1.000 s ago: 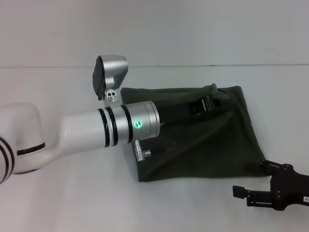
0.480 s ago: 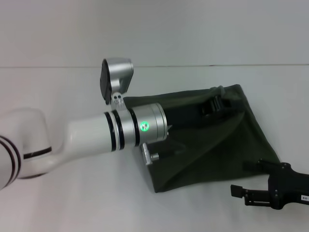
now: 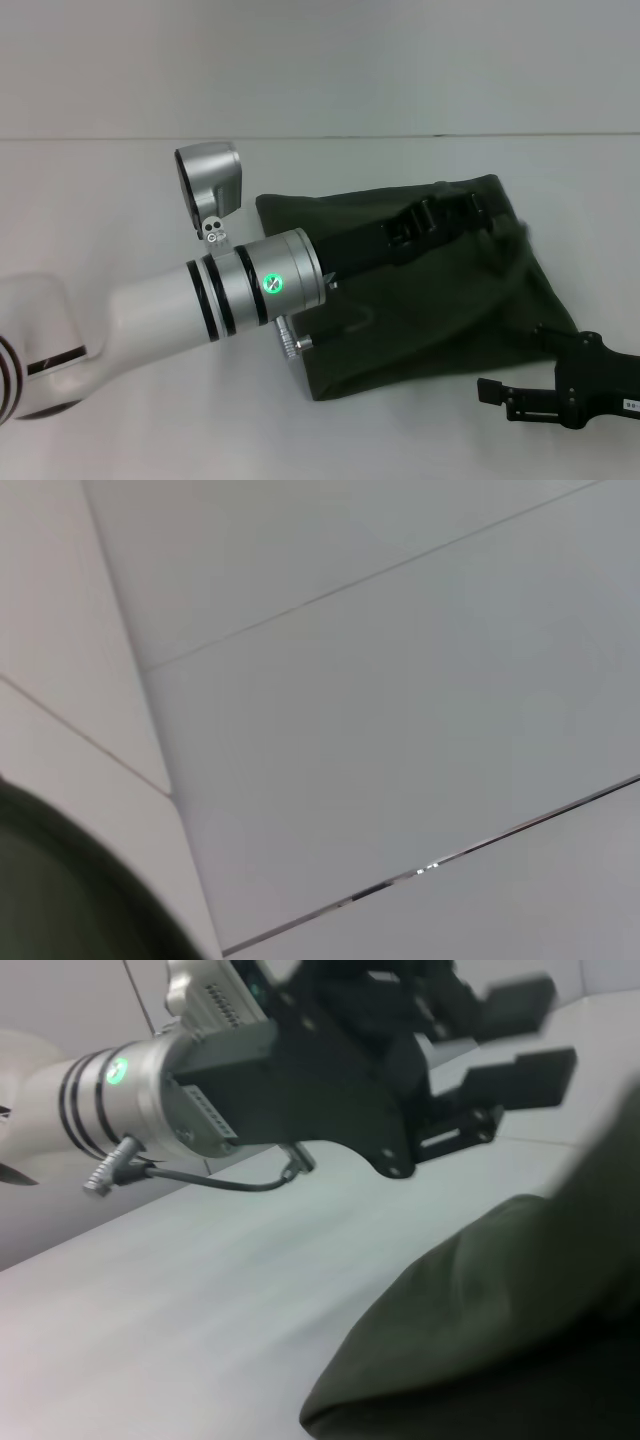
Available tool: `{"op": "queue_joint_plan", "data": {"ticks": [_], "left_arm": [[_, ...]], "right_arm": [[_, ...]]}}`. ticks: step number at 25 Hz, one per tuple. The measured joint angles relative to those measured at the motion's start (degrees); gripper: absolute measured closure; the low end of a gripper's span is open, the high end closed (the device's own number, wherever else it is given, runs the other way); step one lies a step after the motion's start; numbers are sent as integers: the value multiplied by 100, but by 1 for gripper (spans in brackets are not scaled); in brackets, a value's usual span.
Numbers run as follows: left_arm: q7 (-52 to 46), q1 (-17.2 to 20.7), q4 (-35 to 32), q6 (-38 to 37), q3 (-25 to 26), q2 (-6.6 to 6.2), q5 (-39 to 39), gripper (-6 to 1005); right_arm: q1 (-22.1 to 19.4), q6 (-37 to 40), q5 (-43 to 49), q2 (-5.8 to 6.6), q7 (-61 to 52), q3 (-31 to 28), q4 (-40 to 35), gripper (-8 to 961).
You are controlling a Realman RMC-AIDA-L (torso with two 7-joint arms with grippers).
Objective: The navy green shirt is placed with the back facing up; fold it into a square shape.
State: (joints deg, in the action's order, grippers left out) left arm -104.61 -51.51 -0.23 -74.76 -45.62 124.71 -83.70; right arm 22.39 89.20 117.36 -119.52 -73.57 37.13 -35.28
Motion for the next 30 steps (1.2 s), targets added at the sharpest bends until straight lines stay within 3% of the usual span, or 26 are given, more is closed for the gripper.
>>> {"op": "queue_joint_plan", "data": {"ticks": [7, 12, 15, 17, 19, 20, 23, 30], "left_arm": [[-18, 515, -503, -542, -81, -9, -40, 612], [304, 1389, -1941, -881, -505, -58, -58, 428], [971, 1992, -2821, -986, -435, -65, -67, 326], [1596, 2304, -3215, -1105, -363, -93, -133, 259], [2715, 2682, -3619, -1391, -169, -105, -482, 197], [2715, 2682, -3619, -1391, -169, -105, -482, 167], [3294, 2852, -3711, -1494, 61, -83, -734, 74], [3698, 2939, -3640, -1549, 246, -74, -991, 48]], "right_arm": [[-201, 196, 125, 68, -50, -45, 37, 8], [-504, 784, 122, 181, -606, -690, 46, 9], [-454, 1064, 119, 332, -1557, -1150, 43, 8], [-303, 1078, 124, 443, -2397, -1261, 20, 8], [137, 1009, 251, 672, -3967, -1227, 2, 8], [137, 1009, 251, 672, -3967, -1227, 2, 8], [599, 785, 540, 855, -5416, -1196, 0, 9], [1611, 236, 1095, 1242, -6894, -872, -26, 9]]}}
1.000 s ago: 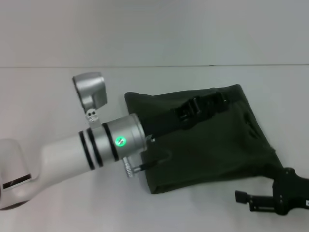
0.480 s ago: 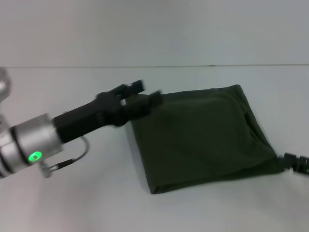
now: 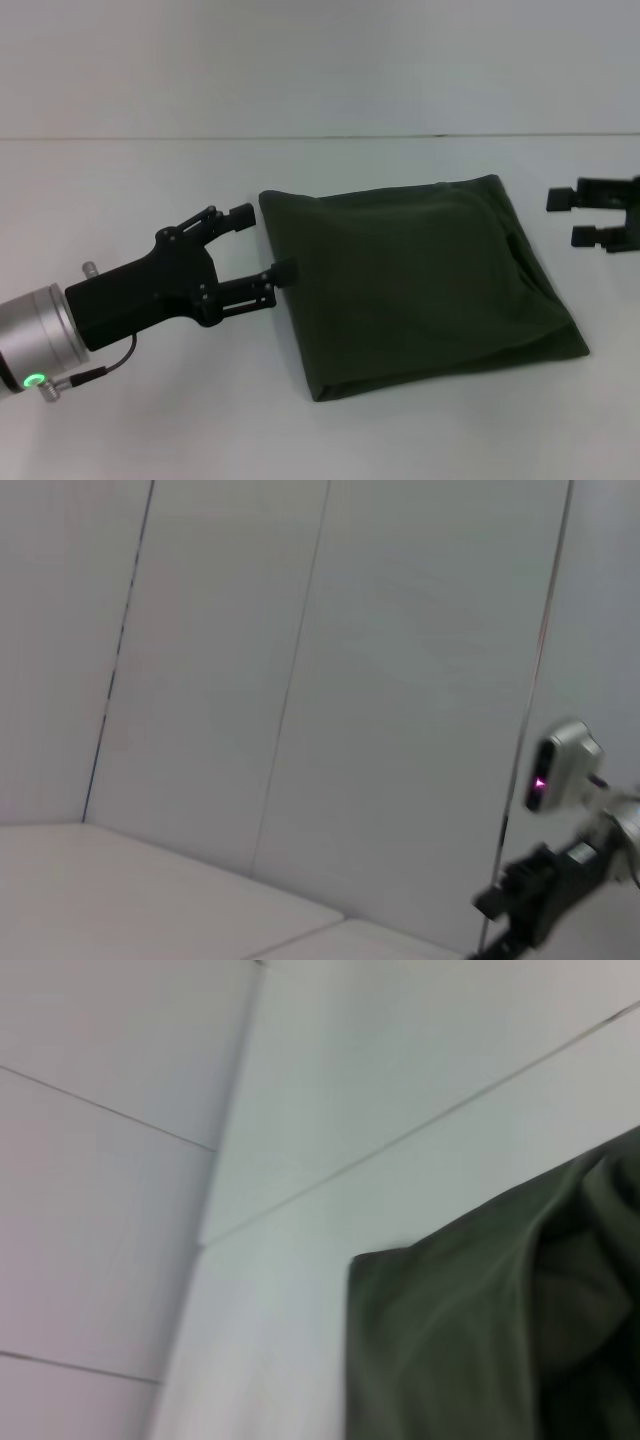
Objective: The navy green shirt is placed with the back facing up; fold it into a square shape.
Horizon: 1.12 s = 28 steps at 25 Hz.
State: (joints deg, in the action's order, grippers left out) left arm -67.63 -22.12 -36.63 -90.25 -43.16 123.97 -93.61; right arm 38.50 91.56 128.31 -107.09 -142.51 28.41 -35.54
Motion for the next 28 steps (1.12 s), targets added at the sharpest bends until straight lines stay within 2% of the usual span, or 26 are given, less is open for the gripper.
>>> {"op": "queue_joint_plan", "data": {"ticks": [3, 6, 11, 16, 23, 28], "left_arm": [[17, -13, -38, 3, 152, -11, -285, 48], [156, -3, -61, 8, 363, -33, -508, 49], [677, 47, -64, 20, 743, -59, -1074, 50], [1005, 143, -58, 11, 978, -54, -1305, 52], [1067, 178, -42, 19, 1058, -47, -1311, 52], [1095, 188, -25, 76, 1062, -49, -1315, 52]], "right_arm": [[329, -416, 285, 107, -460, 424, -19, 9], [652, -676, 701, 108, -801, 701, -140, 8], [1073, -932, 1163, -23, -1020, 834, -217, 11], [1288, -1384, 1211, -181, -1044, 1116, -29, 25], [1444, -2135, 1188, -365, -964, 1258, 362, 45], [1455, -2683, 1169, -570, -824, 1275, 451, 59]]}}
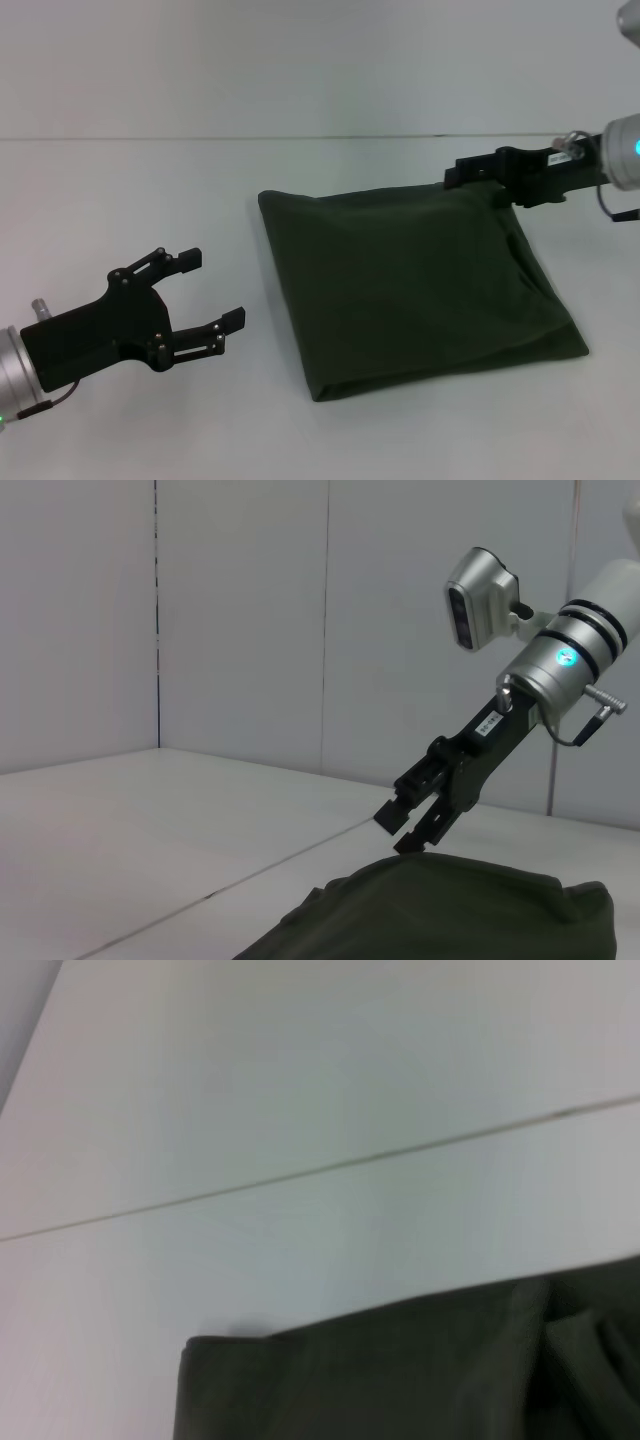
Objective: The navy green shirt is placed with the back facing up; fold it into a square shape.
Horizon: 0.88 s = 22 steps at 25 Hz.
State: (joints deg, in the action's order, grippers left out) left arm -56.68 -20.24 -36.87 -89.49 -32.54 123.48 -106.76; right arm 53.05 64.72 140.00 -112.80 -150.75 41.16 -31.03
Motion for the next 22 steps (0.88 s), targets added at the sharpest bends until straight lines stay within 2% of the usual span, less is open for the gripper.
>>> {"op": "queue_joint_plan", "data": {"ticks": [4, 8, 16, 22], "left_arm": [[32, 2, 3, 21, 6, 5, -3, 52], [35, 2, 9, 76, 12, 14, -3, 52], [42, 3, 19, 101, 16, 21, -2, 52], [84, 24, 81, 143, 67, 26, 32, 51]], "right_arm": [[31, -343, -4, -161, 67, 24, 68, 70], [45, -525, -10, -267, 109, 24, 105, 81], [48, -914, -231, -362, 294, 29, 348, 104], [-8, -995, -272, -501, 579, 153, 169, 121]]}}
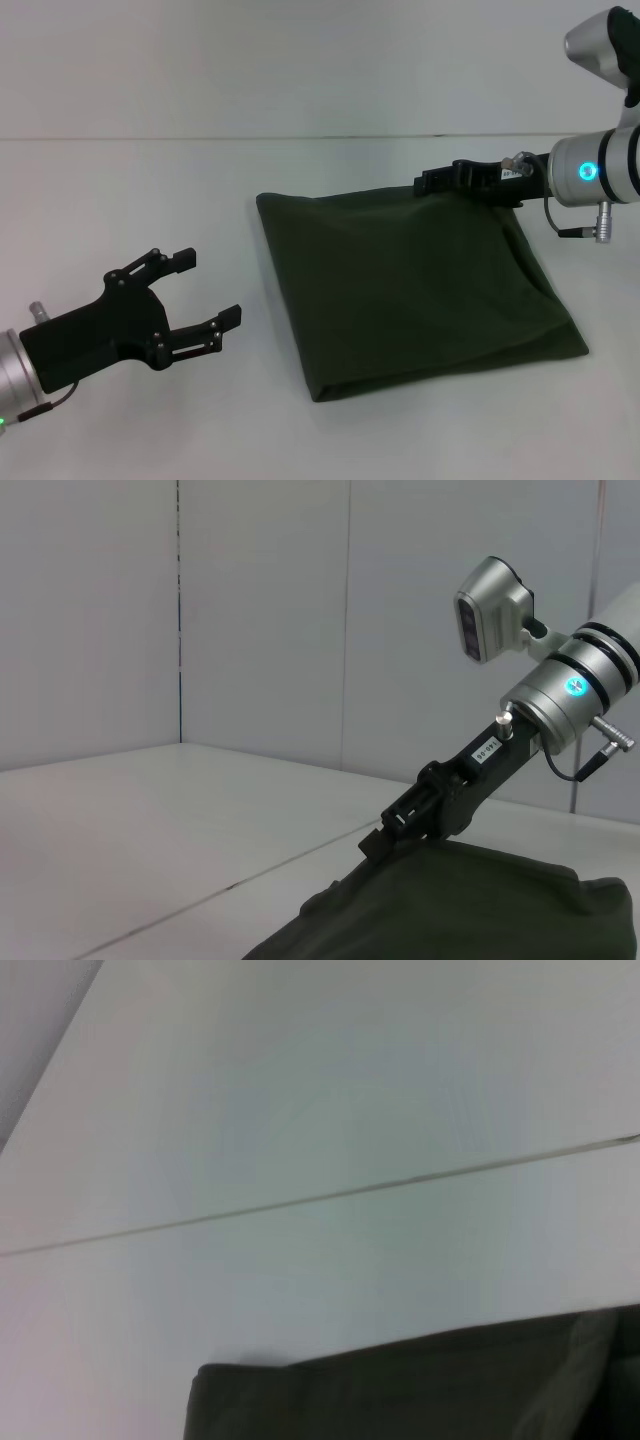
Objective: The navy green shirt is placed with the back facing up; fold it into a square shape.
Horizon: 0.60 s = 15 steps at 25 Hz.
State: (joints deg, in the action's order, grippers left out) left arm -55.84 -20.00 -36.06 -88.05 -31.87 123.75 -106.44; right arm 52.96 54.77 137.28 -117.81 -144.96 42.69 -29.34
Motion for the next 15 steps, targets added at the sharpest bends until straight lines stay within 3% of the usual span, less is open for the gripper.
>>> {"op": "queue_joint_plan", "data": {"ticks": [15], "left_arm": [[39, -36, 75, 49, 15, 9, 28, 51]], "right_arm": [[-28, -175, -22, -2, 174, 43, -53, 636]]}}
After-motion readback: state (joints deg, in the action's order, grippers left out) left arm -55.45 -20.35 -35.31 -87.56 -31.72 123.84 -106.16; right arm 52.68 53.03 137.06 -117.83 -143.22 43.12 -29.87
